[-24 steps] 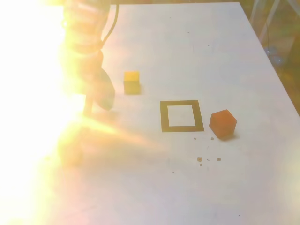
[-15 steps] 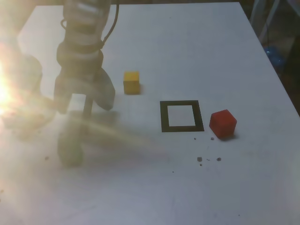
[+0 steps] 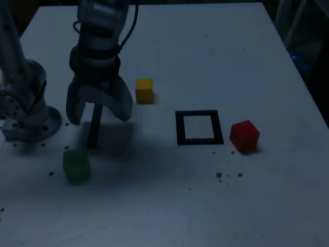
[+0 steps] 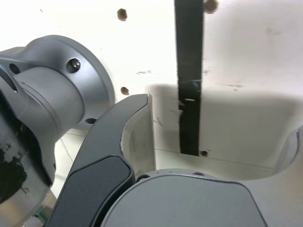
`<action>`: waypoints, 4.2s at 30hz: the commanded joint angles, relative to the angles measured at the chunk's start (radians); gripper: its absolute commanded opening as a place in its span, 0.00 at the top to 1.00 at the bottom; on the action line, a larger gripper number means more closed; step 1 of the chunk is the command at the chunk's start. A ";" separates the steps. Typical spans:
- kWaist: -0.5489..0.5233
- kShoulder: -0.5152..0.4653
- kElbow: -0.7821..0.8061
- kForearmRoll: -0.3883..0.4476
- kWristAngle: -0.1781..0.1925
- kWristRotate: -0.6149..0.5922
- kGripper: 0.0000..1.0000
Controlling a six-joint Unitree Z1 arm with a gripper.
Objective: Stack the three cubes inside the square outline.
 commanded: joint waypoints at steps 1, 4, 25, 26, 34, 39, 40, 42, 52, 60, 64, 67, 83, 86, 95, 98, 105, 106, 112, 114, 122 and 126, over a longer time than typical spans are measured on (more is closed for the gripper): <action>0.001 0.010 -0.028 0.016 0.006 0.002 0.01; -0.003 0.018 -0.072 0.039 0.009 0.006 0.01; -0.111 0.292 -0.631 0.278 0.009 -0.085 0.02; -0.113 0.304 -0.656 0.289 0.007 -0.095 0.02; -0.122 0.406 -0.837 0.356 -0.015 -0.174 0.02; -0.141 0.475 -0.949 0.387 -0.019 -0.215 0.02; -0.146 0.485 -0.967 0.391 -0.019 -0.223 0.02; -0.154 0.504 -0.996 0.397 -0.019 -0.239 0.02; -0.165 0.570 -1.079 0.403 -0.028 -0.277 0.03; -0.156 0.648 -1.203 0.438 -0.033 -0.278 0.03; -0.139 0.673 -1.226 0.447 -0.041 -0.278 0.04; -0.126 0.691 -1.237 0.451 -0.046 -0.278 0.05; -0.068 0.800 -1.330 0.465 -0.076 -0.261 0.16; -0.063 0.809 -1.341 0.470 -0.076 -0.261 0.26; -0.062 0.825 -1.370 0.464 -0.057 -0.254 0.64; -0.062 0.826 -1.375 0.466 -0.057 -0.248 0.65; -0.063 0.822 -1.374 0.467 -0.054 -0.234 0.66; -0.063 0.820 -1.373 0.467 -0.052 -0.230 0.67; -0.064 0.774 -1.327 0.462 -0.031 -0.203 0.67; -0.065 0.745 -1.296 0.457 -0.020 -0.195 0.67; -0.071 0.630 -1.132 0.386 0.005 -0.144 0.67; -0.073 0.580 -1.038 0.333 0.001 -0.102 0.67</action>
